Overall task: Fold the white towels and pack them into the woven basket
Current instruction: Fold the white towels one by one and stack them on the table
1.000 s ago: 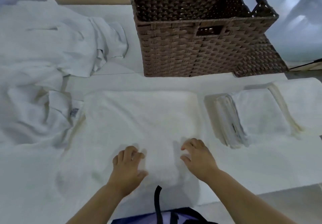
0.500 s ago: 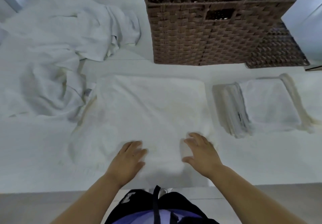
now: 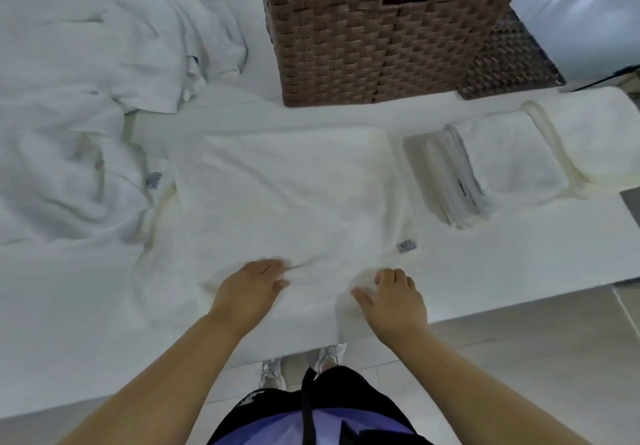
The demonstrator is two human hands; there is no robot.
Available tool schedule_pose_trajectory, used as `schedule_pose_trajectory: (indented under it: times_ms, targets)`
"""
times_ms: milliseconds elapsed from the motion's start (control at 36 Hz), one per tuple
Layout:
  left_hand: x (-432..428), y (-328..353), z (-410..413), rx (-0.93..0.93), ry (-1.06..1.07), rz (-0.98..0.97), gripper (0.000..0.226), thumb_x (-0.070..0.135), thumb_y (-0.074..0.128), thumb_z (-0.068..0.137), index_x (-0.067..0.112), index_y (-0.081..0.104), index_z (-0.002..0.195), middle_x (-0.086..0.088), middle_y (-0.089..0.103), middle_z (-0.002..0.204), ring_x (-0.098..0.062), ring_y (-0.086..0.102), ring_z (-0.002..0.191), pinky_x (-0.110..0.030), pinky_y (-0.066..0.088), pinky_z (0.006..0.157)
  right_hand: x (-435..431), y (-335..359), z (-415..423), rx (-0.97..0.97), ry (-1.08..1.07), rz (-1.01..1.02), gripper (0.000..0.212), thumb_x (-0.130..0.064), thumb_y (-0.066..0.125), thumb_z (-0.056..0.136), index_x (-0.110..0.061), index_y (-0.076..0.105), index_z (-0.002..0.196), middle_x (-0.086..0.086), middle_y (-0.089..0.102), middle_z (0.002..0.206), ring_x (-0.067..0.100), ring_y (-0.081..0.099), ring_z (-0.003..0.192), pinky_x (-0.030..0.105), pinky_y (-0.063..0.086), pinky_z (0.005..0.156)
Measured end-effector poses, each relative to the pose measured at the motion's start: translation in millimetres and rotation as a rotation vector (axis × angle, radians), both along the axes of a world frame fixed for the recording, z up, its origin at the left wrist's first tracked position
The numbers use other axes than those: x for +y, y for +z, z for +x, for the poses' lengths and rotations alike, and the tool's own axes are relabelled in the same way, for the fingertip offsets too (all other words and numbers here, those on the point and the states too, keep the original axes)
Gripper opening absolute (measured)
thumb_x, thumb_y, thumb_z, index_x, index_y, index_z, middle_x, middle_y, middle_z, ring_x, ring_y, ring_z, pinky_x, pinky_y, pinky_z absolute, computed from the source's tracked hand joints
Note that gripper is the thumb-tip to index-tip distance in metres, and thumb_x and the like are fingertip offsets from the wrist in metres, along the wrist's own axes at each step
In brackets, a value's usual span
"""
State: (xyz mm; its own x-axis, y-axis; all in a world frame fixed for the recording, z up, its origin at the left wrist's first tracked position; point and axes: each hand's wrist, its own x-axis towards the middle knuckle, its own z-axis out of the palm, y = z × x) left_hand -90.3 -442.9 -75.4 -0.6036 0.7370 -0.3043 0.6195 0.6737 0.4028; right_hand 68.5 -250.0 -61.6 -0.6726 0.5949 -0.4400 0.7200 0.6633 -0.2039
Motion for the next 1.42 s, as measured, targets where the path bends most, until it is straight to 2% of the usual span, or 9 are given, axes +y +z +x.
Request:
schedule_pose_trajectory:
  times_ms: [250, 361, 556, 722, 806, 1000, 1139, 1250, 1417]
  targets:
    - [-21.6, -5.9, -11.5, -0.100, -0.167, 0.026, 0.047, 0.034, 0.044, 0.098, 0.025, 0.036, 0.144, 0.009, 0.032, 0.151, -0.010, 0.034, 0.136, -0.021, 0.026, 0.107, -33.1, -4.5, -23.1, 0.281, -0.615, -0.387, 0.023, -0.029, 0.069, 0.084, -0.016, 0.052, 0.093, 0.001, 0.050, 0.099, 0.023, 0.055, 0.090, 0.026, 0.041, 0.076]
    - [-24.8, -7.3, -16.6, -0.119, -0.209, 0.012, 0.046, 0.035, 0.043, 0.098, 0.026, 0.038, 0.143, 0.014, 0.026, 0.153, -0.006, 0.028, 0.138, -0.017, 0.021, 0.107, -36.0, -6.3, -34.7, 0.460, -0.907, -0.476, 0.042, -0.021, 0.075, 0.079, -0.017, 0.039, 0.101, -0.007, 0.053, 0.086, 0.009, 0.052, 0.073, 0.014, 0.034, 0.054]
    - [-28.1, -5.1, -18.6, -0.124, -0.239, -0.012, 0.045, 0.037, 0.039, 0.100, 0.026, 0.036, 0.143, 0.015, 0.023, 0.154, -0.005, 0.026, 0.139, -0.020, 0.025, 0.107, -33.9, -5.2, -37.2, 0.540, -0.877, -0.459, 0.019, -0.018, 0.072, 0.079, -0.004, 0.058, 0.082, 0.004, 0.057, 0.073, 0.018, 0.052, 0.063, 0.020, 0.041, 0.047]
    - [-31.4, -3.0, -18.6, -0.108, -0.258, 0.012, 0.037, 0.036, 0.043, 0.098, 0.025, 0.050, 0.133, 0.015, 0.026, 0.153, -0.007, 0.034, 0.135, -0.023, 0.035, 0.100, -32.5, 2.3, -27.0, 0.666, -0.823, -0.443, 0.030, -0.017, 0.060, 0.082, -0.018, 0.034, 0.068, -0.006, 0.031, 0.063, 0.013, 0.029, 0.059, 0.027, 0.025, 0.054]
    - [-31.5, -1.1, -17.8, -0.117, -0.251, 0.032, 0.034, 0.033, 0.046, 0.097, 0.023, 0.054, 0.128, 0.013, 0.028, 0.152, -0.009, 0.038, 0.133, -0.025, 0.039, 0.099, -28.7, 7.4, -18.6, 0.576, -0.704, -0.326, 0.032, -0.031, 0.062, 0.087, -0.020, 0.036, 0.071, -0.008, 0.040, 0.061, 0.013, 0.036, 0.054, 0.026, 0.029, 0.051]
    - [-33.2, -0.7, -15.8, -0.105, -0.277, 0.051, 0.032, 0.024, 0.044, 0.099, 0.016, 0.056, 0.128, 0.004, 0.028, 0.153, -0.013, 0.031, 0.138, -0.025, 0.031, 0.107, -18.1, 13.8, 10.0, 0.046, -0.386, -0.099, 0.030, -0.033, 0.064, 0.088, -0.018, 0.047, 0.108, 0.004, 0.057, 0.103, 0.025, 0.055, 0.088, 0.031, 0.043, 0.068]
    - [-33.9, 3.1, -14.2, -0.053, -0.221, 0.101, 0.026, 0.014, 0.044, 0.099, 0.010, 0.064, 0.115, -0.005, 0.056, 0.124, -0.025, 0.049, 0.114, -0.033, 0.039, 0.098, -24.3, 9.8, 2.6, 0.061, -0.162, 0.133, 0.047, -0.032, 0.063, 0.088, -0.018, 0.044, 0.128, 0.008, 0.044, 0.127, 0.029, 0.040, 0.115, 0.038, 0.043, 0.088]
    - [-31.8, 12.5, -20.7, -0.091, -0.148, 0.104, 0.030, 0.017, 0.039, 0.100, 0.015, 0.060, 0.122, 0.000, 0.060, 0.120, -0.019, 0.053, 0.110, -0.026, 0.039, 0.090, -26.3, 3.6, -16.0, 0.055, 0.010, 0.176, 0.050, -0.036, 0.060, 0.090, -0.022, 0.039, 0.133, 0.008, 0.032, 0.137, 0.030, 0.030, 0.126, 0.039, 0.034, 0.100]
    - [-35.2, 41.1, -43.9, -0.140, -0.051, 0.204, 0.026, 0.014, 0.041, 0.099, 0.023, 0.062, 0.111, 0.012, 0.062, 0.110, -0.010, 0.056, 0.096, -0.019, 0.037, 0.078, -11.1, 8.6, -34.9, 0.055, 0.089, 0.249, 0.033, -0.008, 0.043, 0.092, -0.020, 0.048, 0.123, 0.003, 0.047, 0.127, 0.027, 0.042, 0.118, 0.035, 0.035, 0.093]
